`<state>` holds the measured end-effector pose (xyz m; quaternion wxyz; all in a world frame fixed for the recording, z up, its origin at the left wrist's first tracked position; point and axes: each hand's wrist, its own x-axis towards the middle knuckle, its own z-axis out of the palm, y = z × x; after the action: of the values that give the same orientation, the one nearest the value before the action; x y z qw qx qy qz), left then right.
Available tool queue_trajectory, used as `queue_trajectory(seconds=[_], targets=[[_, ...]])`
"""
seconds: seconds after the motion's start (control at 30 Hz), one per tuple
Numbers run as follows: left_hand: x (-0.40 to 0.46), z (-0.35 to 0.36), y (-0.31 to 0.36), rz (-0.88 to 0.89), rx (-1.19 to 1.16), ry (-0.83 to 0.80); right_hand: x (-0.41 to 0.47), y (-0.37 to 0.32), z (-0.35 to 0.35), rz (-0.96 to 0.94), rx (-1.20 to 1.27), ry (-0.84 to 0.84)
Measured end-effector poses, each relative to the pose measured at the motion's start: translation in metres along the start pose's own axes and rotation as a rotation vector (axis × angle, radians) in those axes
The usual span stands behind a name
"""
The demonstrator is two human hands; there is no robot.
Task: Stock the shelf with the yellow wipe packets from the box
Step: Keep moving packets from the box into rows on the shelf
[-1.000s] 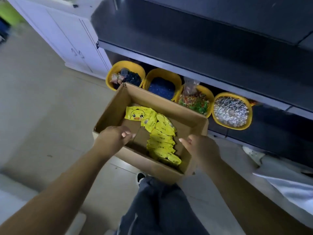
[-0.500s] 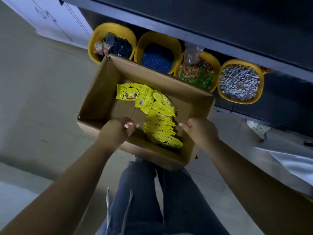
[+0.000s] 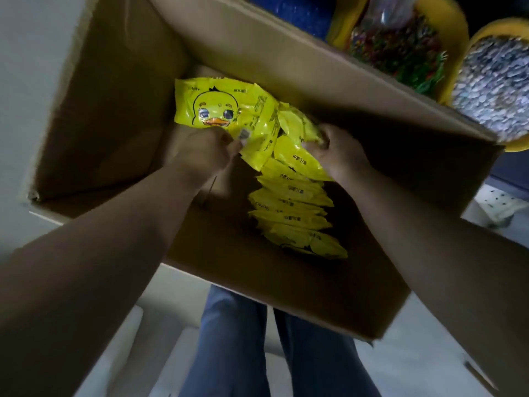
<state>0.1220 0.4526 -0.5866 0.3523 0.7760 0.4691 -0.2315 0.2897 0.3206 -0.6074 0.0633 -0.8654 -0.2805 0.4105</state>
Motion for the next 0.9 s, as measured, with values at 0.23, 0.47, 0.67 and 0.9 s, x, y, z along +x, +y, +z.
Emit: queue_trajectory(seconds=[0.23,0.47,0.67,0.9], targets=[[0.042,0.039,-0.012,-0.171,-0.455,-0.018,0.038,0.022,0.039,-0.012,0.105,-0.087],[0.036,0.046,-0.012,-0.277,-0.762,0.018,0.026,0.024,0.009,-0.076,0.187,-0.020],[0.001,0.020,-0.005,-0.255,-0.757,0.133,-0.026,0.004,-0.029,-0.057,0.354,0.004],[-0.026,0.014,-0.017,-0.304,-0.663,0.134,-0.039,-0.007,-0.004,-0.001,0.441,-0.011]])
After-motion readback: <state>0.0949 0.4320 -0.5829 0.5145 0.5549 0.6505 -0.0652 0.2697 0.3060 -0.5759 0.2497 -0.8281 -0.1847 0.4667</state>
